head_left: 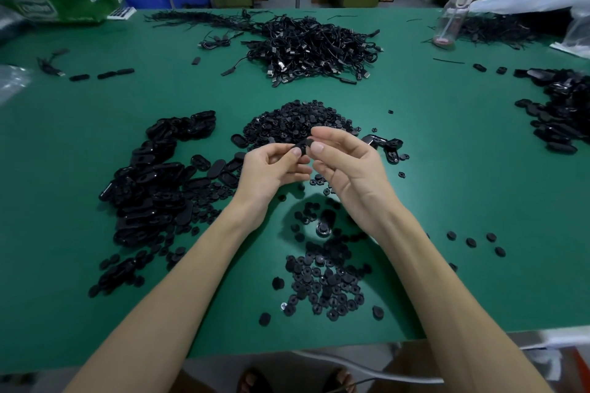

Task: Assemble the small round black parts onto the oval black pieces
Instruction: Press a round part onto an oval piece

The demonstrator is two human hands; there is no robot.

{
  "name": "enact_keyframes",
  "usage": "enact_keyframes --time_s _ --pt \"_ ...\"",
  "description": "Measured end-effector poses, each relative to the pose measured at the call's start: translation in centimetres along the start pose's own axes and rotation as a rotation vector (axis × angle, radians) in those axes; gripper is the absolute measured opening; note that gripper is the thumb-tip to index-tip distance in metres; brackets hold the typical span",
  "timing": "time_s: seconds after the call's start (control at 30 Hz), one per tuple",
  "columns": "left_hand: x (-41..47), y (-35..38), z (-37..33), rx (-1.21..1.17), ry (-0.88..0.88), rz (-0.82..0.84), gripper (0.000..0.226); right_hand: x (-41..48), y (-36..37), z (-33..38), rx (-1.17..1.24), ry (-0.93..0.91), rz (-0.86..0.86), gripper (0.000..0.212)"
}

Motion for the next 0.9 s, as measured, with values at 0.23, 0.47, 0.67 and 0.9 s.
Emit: enact_keyframes --time_s 0.23,0.47,0.67,0.9 --pt "0.1 0.1 0.1 0.008 0.013 0.013 0.024 0.1 0.4 -0.1 0.027 0.019 0.083 0.019" --pt "0.2 0.1 0.2 0.035 0.021 0.002 0.02 0.3 -0.2 -0.2 -0.022 -0.034 -0.001 0.016" --pt "0.2 0.0 0.3 0.058 0.034 -0.009 0.013 0.1 -0.9 -0.1 -0.764 -0.268 -0.249 0.016" --pt "0.1 0.3 0.1 0.101 0.043 0.021 0.018 -0.1 -0.7 0.0 -0.964 -0.329 -0.299 0.013"
Point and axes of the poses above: each hand's wrist, its own x-axis towards the middle knuckle, its own y-axis out of the palm, z = x × y, the point moved 4 cm from there along x, towards the middle knuckle, and after that the axes turned 6 degrees about x, right-handed, at the moved point
